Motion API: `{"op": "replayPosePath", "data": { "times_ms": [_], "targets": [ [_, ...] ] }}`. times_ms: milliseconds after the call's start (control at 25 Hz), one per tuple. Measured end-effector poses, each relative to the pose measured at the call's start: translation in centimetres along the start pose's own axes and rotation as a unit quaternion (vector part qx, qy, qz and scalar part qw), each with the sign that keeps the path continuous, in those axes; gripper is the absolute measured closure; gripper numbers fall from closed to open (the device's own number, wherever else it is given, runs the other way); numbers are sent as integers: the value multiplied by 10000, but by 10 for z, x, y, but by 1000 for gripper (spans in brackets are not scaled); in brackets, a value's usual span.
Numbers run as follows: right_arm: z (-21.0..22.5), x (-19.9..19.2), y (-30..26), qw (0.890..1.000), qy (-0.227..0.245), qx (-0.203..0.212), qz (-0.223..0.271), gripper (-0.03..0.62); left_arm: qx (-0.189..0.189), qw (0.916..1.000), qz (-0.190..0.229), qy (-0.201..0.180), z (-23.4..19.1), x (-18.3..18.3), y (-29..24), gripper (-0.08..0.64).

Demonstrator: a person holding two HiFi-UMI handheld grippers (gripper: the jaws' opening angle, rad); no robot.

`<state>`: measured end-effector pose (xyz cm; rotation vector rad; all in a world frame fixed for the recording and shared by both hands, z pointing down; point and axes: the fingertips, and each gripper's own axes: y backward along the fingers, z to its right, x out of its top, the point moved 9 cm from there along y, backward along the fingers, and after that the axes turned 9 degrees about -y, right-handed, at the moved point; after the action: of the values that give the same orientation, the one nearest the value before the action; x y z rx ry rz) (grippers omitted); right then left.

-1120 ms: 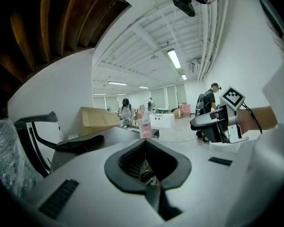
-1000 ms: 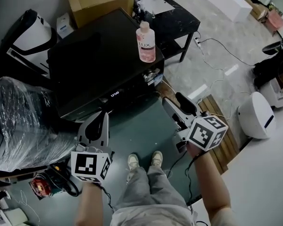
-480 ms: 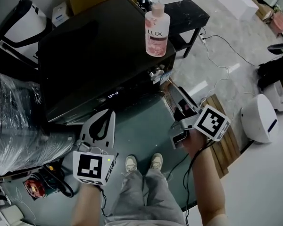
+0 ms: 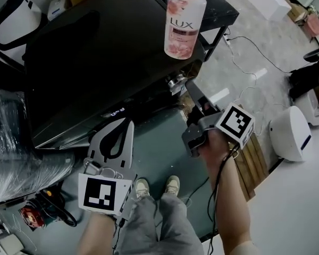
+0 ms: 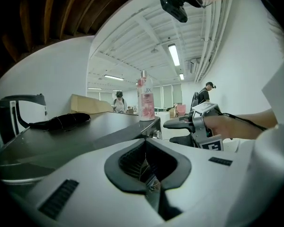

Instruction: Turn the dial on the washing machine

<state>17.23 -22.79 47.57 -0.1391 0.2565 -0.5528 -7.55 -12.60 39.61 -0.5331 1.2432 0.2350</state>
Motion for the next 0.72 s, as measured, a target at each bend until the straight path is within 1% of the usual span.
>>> {"op": "replayPosePath", "data": {
  "times_ms": [120, 240, 280, 400, 480, 560, 720],
  "targets": [
    [12, -3, -15, 9992, -401, 28, -27, 256, -15, 10000, 25, -16, 2, -12, -7, 540],
    [23, -6, -23, 9950, -996, 103, -32, 249, -24, 9992, -28, 387, 8, -17, -13, 540],
    [25, -7, -25, 9931, -1165, 154, -25, 245, -33, 9991, -49, 425, 9, -19, -15, 540],
    [26, -11, -29, 9881, -1508, 302, -39, 245, -79, 9996, -67, 279, 6, -27, -17, 540],
    [27, -14, -31, 9845, -1703, 399, -83, 245, -101, 9996, -89, 267, 4, -31, -18, 540],
    [27, -16, -35, 9823, -1813, 458, -106, 247, -121, 9998, -88, 133, 1, -37, -17, 540],
    [26, -19, -41, 9775, -2017, 614, -107, 248, -82, 9998, -101, 134, -4, -42, -15, 540]
  ]
}}
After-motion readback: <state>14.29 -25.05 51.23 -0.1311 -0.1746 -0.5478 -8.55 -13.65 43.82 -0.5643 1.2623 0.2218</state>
